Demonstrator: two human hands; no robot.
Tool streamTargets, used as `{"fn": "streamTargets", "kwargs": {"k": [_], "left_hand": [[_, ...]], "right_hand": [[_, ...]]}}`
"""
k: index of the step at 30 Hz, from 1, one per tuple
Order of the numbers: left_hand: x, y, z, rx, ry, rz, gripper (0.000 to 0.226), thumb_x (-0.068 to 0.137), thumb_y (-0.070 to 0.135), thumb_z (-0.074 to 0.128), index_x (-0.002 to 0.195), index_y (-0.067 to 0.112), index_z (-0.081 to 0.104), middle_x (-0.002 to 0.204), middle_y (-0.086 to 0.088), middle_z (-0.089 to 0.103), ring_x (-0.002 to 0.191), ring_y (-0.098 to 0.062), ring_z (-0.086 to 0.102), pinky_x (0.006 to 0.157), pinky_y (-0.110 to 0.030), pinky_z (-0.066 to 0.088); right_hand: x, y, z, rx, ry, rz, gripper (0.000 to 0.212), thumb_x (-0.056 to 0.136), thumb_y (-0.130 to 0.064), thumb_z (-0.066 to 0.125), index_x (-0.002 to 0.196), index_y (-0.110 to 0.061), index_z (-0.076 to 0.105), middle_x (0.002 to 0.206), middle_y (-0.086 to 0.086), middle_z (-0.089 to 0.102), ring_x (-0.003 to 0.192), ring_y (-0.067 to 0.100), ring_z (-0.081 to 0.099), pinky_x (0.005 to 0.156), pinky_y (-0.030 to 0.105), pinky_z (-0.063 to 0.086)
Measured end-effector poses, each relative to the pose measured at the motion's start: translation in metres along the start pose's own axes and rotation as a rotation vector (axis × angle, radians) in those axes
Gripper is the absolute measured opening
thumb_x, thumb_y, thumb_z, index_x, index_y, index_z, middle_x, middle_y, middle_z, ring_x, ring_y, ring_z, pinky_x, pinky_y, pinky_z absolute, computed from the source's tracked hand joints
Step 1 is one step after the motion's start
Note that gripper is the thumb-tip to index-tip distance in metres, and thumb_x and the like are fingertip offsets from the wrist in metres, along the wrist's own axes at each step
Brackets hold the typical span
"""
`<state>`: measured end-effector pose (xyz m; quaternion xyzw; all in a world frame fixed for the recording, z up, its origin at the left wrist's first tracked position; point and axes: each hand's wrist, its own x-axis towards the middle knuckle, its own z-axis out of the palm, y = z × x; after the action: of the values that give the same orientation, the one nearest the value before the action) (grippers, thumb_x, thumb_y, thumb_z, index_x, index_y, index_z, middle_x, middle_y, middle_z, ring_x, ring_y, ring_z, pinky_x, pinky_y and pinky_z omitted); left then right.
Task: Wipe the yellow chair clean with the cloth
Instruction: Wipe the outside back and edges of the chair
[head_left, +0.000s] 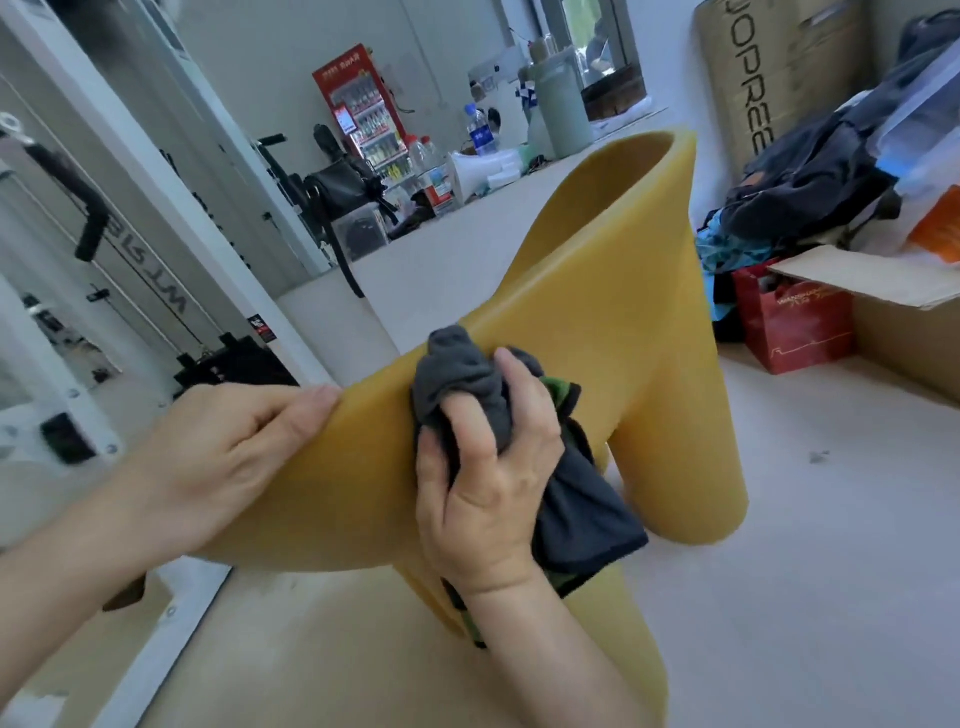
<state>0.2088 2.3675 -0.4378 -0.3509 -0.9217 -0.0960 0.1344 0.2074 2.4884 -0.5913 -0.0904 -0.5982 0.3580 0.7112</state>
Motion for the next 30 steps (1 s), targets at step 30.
{"fn": "streamTargets", "kwargs": {"k": [30], "left_hand": [[0.091,0.089,0.024,-0.085,-0.215,0.101,0.046,0.103,0.036,0.031,0.104,0.002,0.062,0.093,-0.013,0.068,0.08,-0.026,0.066,0.081,-0.045,0.055]], "right_hand": [[0.044,0.041,0.01,0.354,0.062,0.8,0.042,0.1,-0.029,0.04,0.142,-0.028,0.044,0.151,-0.005,0.039,0.138,0.006,0.034,0.116,0.028,0.024]]}}
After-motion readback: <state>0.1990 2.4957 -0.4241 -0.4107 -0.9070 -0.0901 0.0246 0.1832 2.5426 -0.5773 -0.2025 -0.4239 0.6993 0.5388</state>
